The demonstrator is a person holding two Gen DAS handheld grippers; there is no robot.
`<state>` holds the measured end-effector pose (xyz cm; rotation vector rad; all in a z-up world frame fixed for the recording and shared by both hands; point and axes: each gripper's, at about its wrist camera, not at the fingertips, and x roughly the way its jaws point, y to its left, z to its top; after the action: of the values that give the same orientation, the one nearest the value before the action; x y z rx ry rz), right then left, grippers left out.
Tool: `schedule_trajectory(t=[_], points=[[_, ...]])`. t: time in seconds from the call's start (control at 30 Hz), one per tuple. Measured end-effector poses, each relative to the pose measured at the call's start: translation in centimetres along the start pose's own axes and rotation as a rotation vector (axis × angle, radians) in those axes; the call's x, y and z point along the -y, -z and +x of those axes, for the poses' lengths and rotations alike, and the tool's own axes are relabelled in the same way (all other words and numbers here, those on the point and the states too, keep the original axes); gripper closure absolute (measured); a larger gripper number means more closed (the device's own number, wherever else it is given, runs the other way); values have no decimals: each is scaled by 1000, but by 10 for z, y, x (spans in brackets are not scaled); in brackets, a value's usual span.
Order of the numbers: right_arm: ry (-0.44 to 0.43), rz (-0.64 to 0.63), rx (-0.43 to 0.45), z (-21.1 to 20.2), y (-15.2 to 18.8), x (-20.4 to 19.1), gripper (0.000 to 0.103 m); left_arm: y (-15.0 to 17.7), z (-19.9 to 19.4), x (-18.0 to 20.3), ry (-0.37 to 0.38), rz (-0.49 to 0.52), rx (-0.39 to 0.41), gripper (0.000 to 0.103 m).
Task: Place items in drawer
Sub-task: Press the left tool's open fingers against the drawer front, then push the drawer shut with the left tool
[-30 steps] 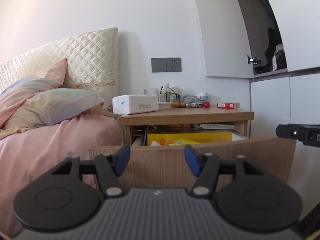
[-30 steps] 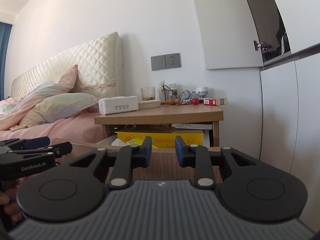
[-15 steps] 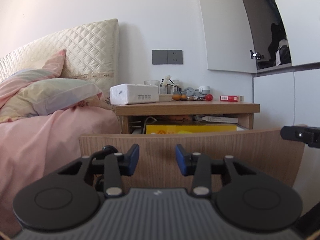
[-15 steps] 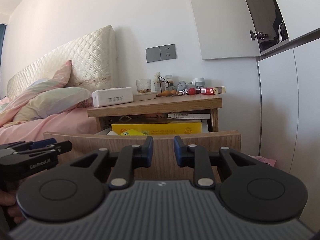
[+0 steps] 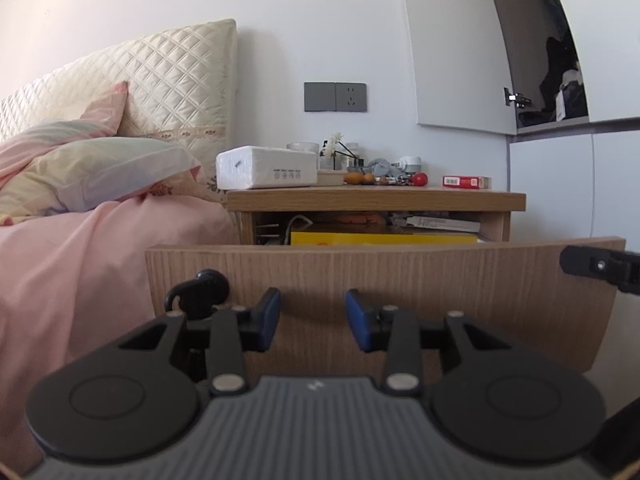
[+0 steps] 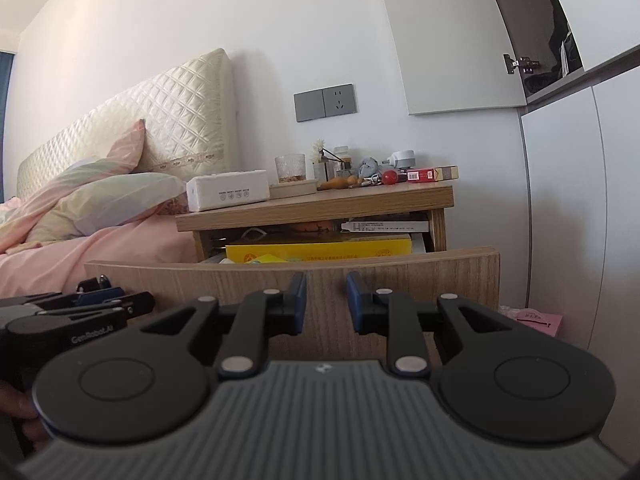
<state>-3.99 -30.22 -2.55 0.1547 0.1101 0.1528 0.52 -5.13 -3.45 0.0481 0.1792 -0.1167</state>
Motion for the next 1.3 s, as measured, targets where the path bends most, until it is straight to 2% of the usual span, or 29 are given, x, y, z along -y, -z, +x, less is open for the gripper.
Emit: schedule_trajectory(t=[0.53, 0.87, 1.3], points=[[20, 35, 17, 22, 4, 5, 80, 0, 21, 10, -29, 18, 28, 60], [28, 55, 38, 42, 7, 11, 80, -4, 44, 12, -31, -7, 34, 60], [46, 33, 34, 70, 11, 22, 80, -2, 74, 14, -37, 40, 65, 59]])
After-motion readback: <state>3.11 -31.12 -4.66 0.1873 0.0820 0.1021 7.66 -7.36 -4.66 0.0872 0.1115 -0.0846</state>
